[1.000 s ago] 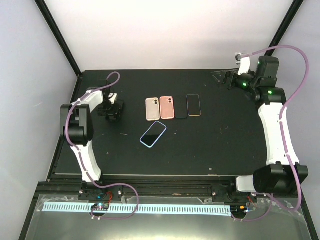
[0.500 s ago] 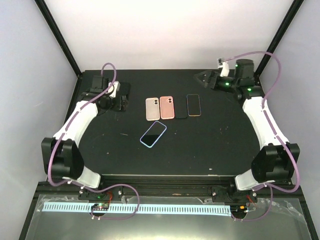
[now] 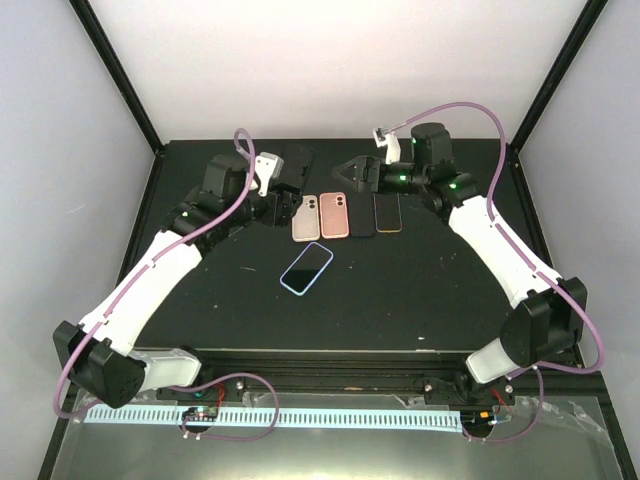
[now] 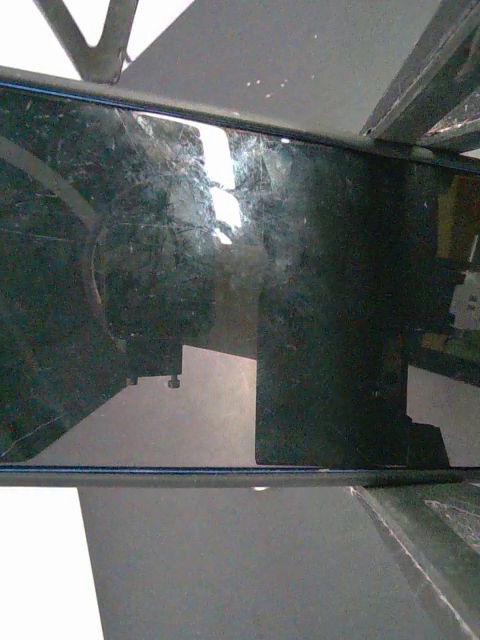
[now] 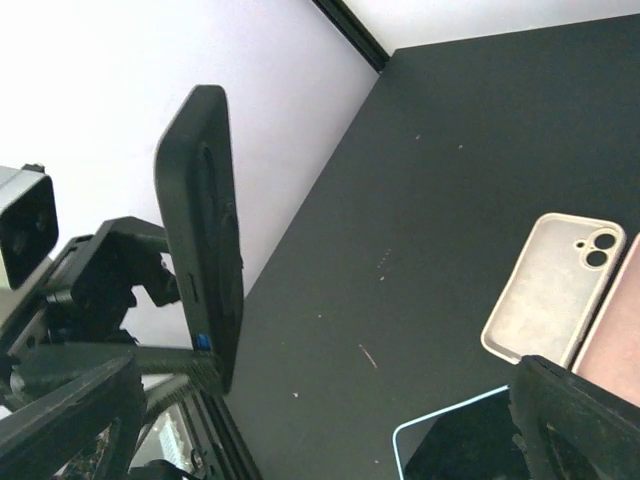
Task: Take the phone out of the phone case
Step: Pick up the phone at the center of the board.
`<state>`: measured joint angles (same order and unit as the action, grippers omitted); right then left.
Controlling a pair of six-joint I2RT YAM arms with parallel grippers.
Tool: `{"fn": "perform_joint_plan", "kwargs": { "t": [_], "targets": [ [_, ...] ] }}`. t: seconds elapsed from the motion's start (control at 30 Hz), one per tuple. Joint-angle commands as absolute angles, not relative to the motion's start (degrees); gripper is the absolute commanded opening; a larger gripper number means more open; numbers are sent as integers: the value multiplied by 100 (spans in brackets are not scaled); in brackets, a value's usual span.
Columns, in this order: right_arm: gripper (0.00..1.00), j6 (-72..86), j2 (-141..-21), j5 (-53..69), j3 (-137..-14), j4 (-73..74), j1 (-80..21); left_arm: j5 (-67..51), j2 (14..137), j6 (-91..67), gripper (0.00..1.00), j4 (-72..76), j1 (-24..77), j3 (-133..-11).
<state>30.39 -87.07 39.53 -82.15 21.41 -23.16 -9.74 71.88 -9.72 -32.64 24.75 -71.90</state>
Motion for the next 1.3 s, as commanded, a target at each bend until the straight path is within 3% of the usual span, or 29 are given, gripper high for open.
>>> {"fn": "perform_joint_plan", "kwargs": {
  "t": [0.0,0.6,1.17,1.27],
  "targets": [
    [100,3369,-8591,4030,-8357,1752,-2403,-686,7039,-1007,59,-2764,2780,-7527],
    [90,3705,-8613,4183,-8426,1473,-2584,-154,7266,-607,59,-2742,3485,-7661],
    [53,4223,-8736,4466,-8218,1027,-2593,-23,7304,-510,58,-2676,3807,-7682],
    [41,4190,-8713,4435,-8218,1057,-2593,-10,7304,-501,58,-2659,3849,-7648]
  ]
}}
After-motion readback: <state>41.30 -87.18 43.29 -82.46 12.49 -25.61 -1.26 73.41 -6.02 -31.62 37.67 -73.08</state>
